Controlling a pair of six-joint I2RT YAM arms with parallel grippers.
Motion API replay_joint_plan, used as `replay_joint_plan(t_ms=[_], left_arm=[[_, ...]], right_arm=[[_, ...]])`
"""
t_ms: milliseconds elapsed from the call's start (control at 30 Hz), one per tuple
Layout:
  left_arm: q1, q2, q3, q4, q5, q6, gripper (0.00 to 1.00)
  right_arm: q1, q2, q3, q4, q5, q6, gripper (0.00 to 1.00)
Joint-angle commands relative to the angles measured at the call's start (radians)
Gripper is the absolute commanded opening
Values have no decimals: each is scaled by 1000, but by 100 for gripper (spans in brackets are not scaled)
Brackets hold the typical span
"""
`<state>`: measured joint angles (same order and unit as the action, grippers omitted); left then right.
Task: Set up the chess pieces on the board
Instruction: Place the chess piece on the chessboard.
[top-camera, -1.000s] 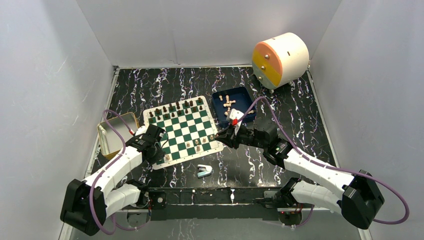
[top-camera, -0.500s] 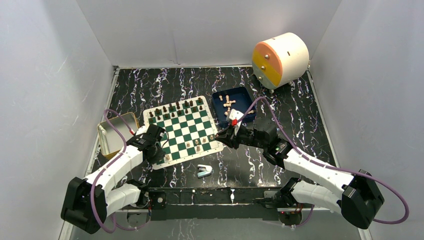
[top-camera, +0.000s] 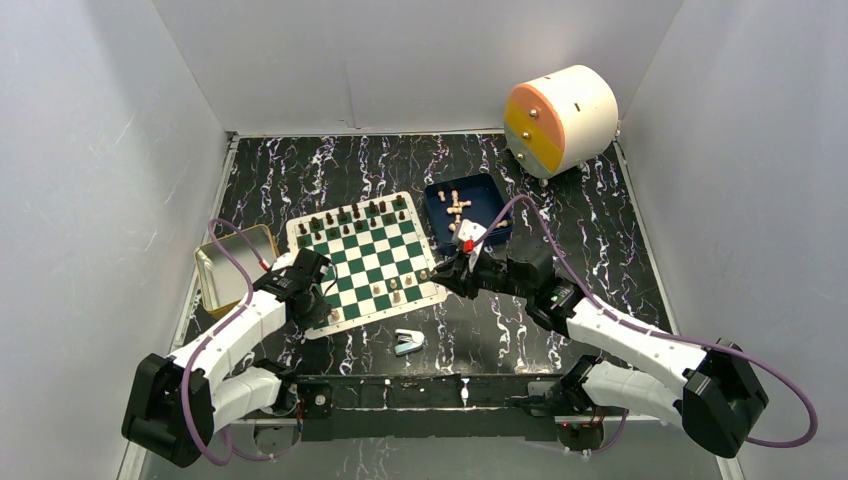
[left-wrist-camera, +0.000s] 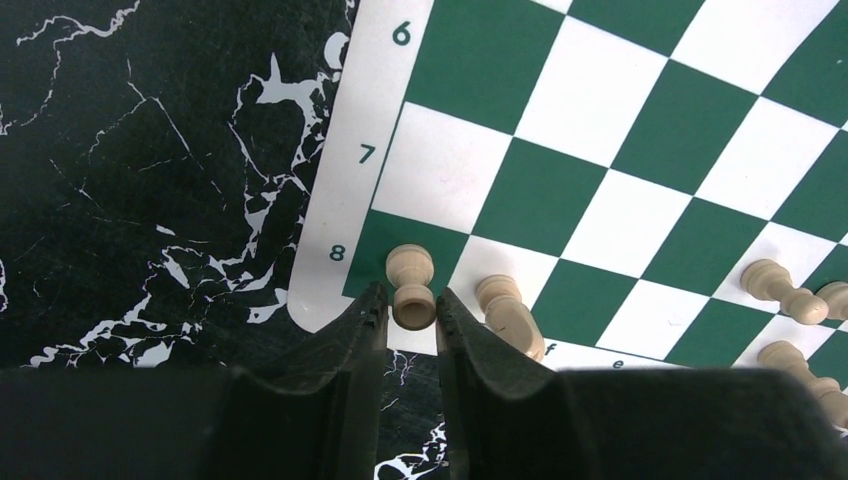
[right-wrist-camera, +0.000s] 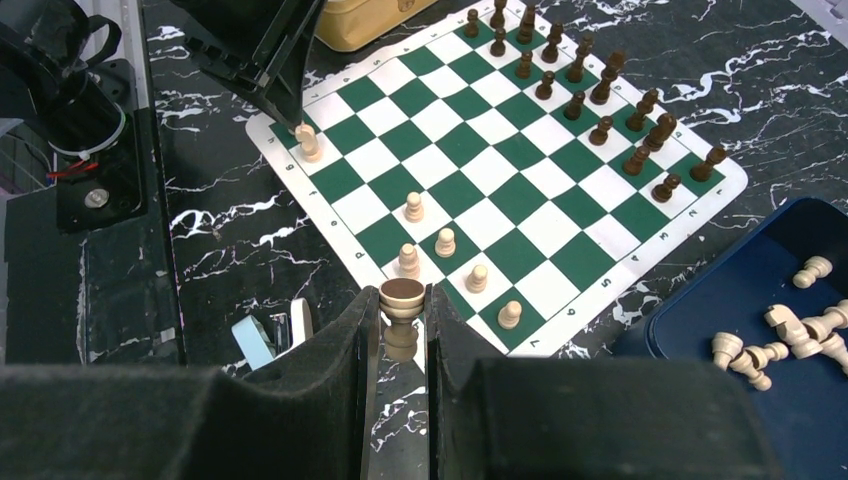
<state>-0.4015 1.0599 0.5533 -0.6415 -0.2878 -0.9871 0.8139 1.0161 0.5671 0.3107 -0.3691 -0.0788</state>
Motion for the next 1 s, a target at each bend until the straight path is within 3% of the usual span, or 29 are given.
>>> replay_joint_plan(t_ms=[0,567,967], left_arm=[[0,-1,10,-50,-23,-10,24],[-2,-16,21,-38,-13,7,26],[-2,-56,122,-108,-31,40,36]], right_arm=[[4,-12,-6,46,-7,-9,24],[4,-28,-14,44,-6,-9,24],[4,-7,-13,46,6,20,24]])
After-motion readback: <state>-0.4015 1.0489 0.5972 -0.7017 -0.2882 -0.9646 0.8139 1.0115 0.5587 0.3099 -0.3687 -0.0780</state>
